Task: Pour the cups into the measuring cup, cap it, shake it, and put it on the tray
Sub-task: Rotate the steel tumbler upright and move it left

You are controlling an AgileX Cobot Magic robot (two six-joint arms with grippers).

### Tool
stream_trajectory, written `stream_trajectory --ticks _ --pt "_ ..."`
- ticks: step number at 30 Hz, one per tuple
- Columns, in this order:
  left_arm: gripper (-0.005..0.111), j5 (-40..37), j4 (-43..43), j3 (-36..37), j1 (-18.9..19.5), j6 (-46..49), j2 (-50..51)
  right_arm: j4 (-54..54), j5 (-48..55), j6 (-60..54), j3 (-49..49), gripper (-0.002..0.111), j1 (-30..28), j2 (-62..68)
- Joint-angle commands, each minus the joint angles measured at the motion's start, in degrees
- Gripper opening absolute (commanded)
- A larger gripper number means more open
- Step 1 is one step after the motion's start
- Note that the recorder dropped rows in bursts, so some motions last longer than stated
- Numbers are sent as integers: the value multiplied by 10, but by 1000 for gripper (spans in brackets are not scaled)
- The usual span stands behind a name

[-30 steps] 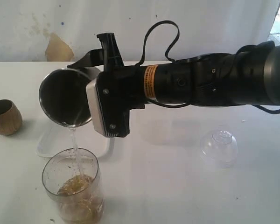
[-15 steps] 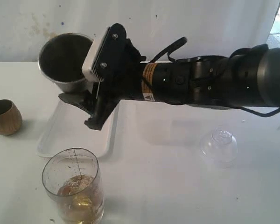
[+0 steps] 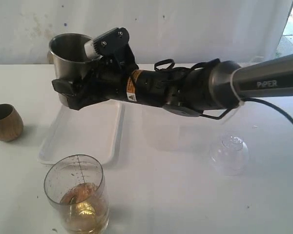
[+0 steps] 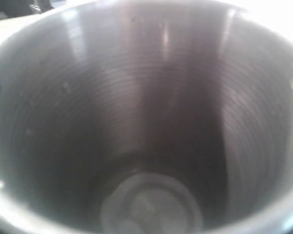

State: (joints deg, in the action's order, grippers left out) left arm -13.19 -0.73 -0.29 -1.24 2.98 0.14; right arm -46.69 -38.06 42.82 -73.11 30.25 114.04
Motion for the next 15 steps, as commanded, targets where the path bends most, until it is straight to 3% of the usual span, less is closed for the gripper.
stream_trajectory --ticks 1,12,15 --pt "1 -1 3 3 -1 -1 -1 -5 52 36 -40 0 6 25" --pt "1 -1 3 3 -1 -1 -1 -43 90 37 -122 0 35 105" --pt "1 -1 3 3 -1 -1 -1 -46 162 34 -124 0 34 106"
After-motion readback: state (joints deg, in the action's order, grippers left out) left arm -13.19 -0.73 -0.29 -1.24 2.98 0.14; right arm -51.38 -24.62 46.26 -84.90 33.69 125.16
